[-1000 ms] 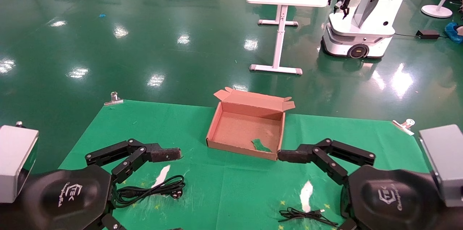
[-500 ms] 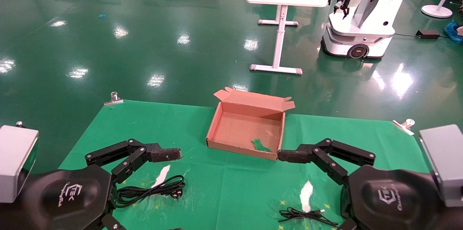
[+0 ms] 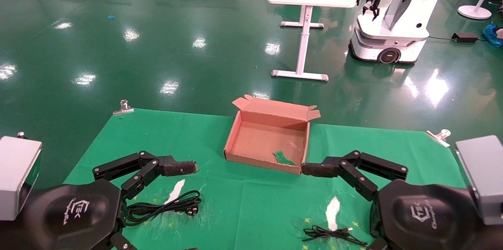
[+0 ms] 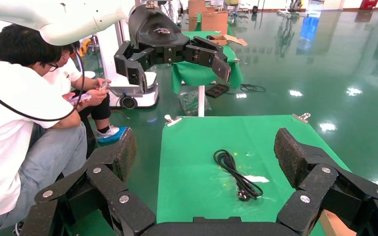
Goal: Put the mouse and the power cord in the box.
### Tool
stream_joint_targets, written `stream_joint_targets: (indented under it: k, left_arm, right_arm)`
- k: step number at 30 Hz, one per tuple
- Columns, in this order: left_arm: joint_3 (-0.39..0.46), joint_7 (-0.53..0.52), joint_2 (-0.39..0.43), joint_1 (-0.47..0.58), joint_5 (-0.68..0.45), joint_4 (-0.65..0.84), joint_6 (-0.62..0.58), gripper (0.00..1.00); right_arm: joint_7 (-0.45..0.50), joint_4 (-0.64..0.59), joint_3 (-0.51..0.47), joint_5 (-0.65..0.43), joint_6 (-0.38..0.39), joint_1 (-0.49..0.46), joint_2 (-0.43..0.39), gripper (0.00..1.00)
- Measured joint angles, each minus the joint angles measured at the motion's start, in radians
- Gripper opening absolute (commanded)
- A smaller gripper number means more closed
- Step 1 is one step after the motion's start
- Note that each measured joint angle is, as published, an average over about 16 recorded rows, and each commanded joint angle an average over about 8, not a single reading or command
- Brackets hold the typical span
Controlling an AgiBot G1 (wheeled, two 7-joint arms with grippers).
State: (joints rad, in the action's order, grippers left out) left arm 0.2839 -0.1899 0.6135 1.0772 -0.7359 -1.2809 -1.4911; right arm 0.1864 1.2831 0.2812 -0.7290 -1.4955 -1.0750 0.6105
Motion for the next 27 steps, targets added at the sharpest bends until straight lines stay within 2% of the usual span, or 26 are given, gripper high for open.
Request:
stream_joint_targets:
  k: [6,11,15,22,27]
  left_arm:
    - [0.004,0.002,-0.001,0.0,-0.011,-0.003,0.001,1.0]
    - [0.028,0.007,-0.002,0.012,-0.08,-0.018,0.009,1.0]
    - [0.069,0.006,0.001,0.04,-0.197,-0.033,0.022,1.0]
    - [0.165,-0.001,0.024,0.114,-0.48,-0.06,0.066,1.0]
    - [0.215,-0.009,0.045,0.161,-0.635,-0.067,0.094,1.0]
  right_arm:
    - [0.001,0.001,0.004,-0.008,-0.003,0.0,-0.004,1.0]
    - [0.018,0.007,0.029,-0.065,-0.011,-0.01,-0.019,1.0]
    - [0.045,0.012,0.064,-0.145,-0.018,-0.03,-0.032,1.0]
    - [0.104,0.018,0.14,-0.319,-0.02,-0.079,-0.046,1.0]
    - [0.132,0.016,0.175,-0.399,-0.016,-0.107,-0.042,1.0]
